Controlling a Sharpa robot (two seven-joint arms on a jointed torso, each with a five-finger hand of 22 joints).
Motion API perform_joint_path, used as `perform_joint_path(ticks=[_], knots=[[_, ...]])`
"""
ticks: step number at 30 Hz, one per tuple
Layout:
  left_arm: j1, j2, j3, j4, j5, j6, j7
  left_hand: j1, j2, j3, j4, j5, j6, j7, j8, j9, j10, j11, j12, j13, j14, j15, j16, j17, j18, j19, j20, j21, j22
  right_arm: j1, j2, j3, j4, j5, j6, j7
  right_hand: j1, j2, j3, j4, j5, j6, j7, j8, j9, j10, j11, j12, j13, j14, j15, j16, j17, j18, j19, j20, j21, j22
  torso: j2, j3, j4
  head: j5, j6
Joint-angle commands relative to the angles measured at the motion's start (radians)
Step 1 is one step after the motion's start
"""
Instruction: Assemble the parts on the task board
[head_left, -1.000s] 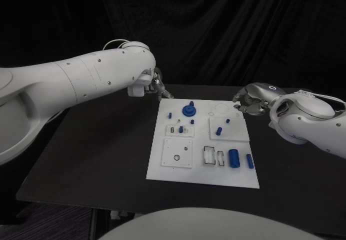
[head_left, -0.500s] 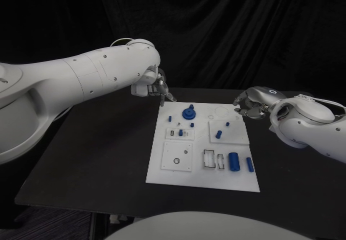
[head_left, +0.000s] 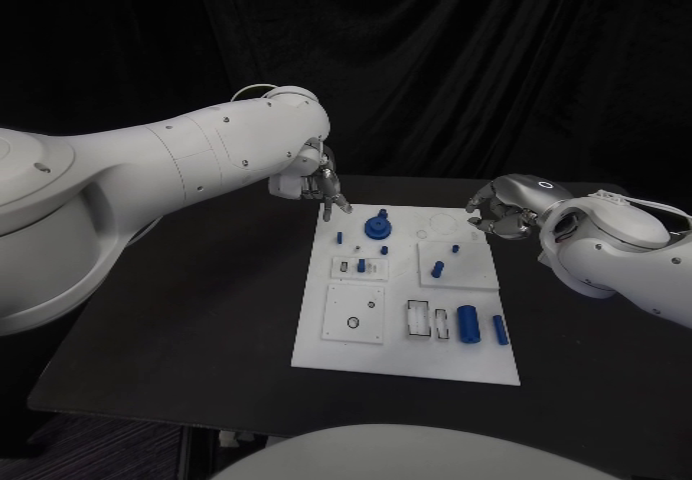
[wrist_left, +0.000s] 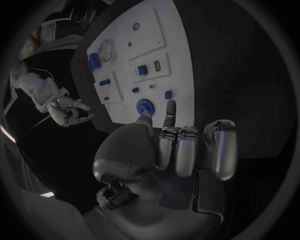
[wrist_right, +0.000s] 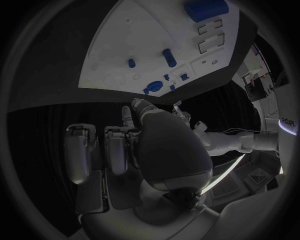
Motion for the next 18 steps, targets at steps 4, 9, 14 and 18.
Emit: perform_joint_path(ticks=[4,9,14,18], knots=[[-0.012,0.006,0.001,-0.003,0.011,0.004,-0.004,0.002,-0.004,0.023,-0.043,0.010,-0.060,0.001,0.038,0.141,0.103,-0.004,0.003,0.263,0.104,-0.006,0.003,0.263,0.002,-0.003,-0.006,-0.013,0.159,0.002,-0.004,0.001,0.005,-0.004,-0.026,0.002,-0.008,-0.002,0.007,0.000,0.005,0.004,0.000,-0.004,-0.002,0.104,0.007,0.003,0.263,0.104,0.006,0.003,0.263,-0.001,0.063,0.006,0.003,0.243,0.002,-0.0003,-0.0003,-0.001,-0.002],[-0.022,0.005,0.001,-0.005,0.011,-0.003,-0.003,-0.005,-0.006,0.050,-0.072,0.006,-0.102,0.000,0.072,0.264,0.103,-0.006,0.003,0.263,0.104,-0.006,0.003,0.263,0.003,-0.003,-0.006,-0.018,0.161,0.002,-0.008,0.001,0.011,-0.004,-0.032,0.005,-0.008,-0.002,0.008,-0.001,0.006,0.005,-0.001,-0.004,-0.002,0.104,0.007,0.003,0.263,0.104,0.005,0.003,0.263,0.000,0.061,0.006,0.001,0.243,-0.001,0.0013,-0.0012,-0.002,-0.006],[-0.032,0.006,0.001,-0.007,0.011,-0.012,-0.001,-0.019,-0.004,0.060,-0.075,0.008,-0.122,0.002,0.071,0.305,0.103,-0.004,0.003,0.263,0.104,-0.005,0.003,0.263,0.004,-0.006,-0.005,-0.023,0.159,0.002,-0.011,0.001,0.014,-0.004,-0.040,0.009,-0.007,-0.002,0.009,-0.001,0.008,0.006,-0.001,-0.003,-0.002,0.104,0.006,0.003,0.263,0.104,0.005,0.003,0.263,0.000,0.062,0.006,0.001,0.243,-0.001,0.0011,0.0010,-0.004,-0.010],[-0.039,0.008,0.001,-0.010,0.011,-0.020,0.002,-0.024,-0.003,0.063,-0.075,0.008,-0.132,0.005,0.066,0.313,0.103,-0.002,0.003,0.263,0.104,-0.003,0.003,0.263,0.005,-0.008,-0.004,-0.026,0.158,0.003,-0.013,0.001,0.017,-0.004,-0.043,0.011,-0.007,-0.003,0.009,-0.002,0.009,0.007,-0.001,-0.003,-0.002,0.104,0.006,0.003,0.263,0.104,0.005,0.003,0.263,0.000,0.062,0.005,0.002,0.243,-0.001,0.0013,-0.0015,-0.004,-0.013]])
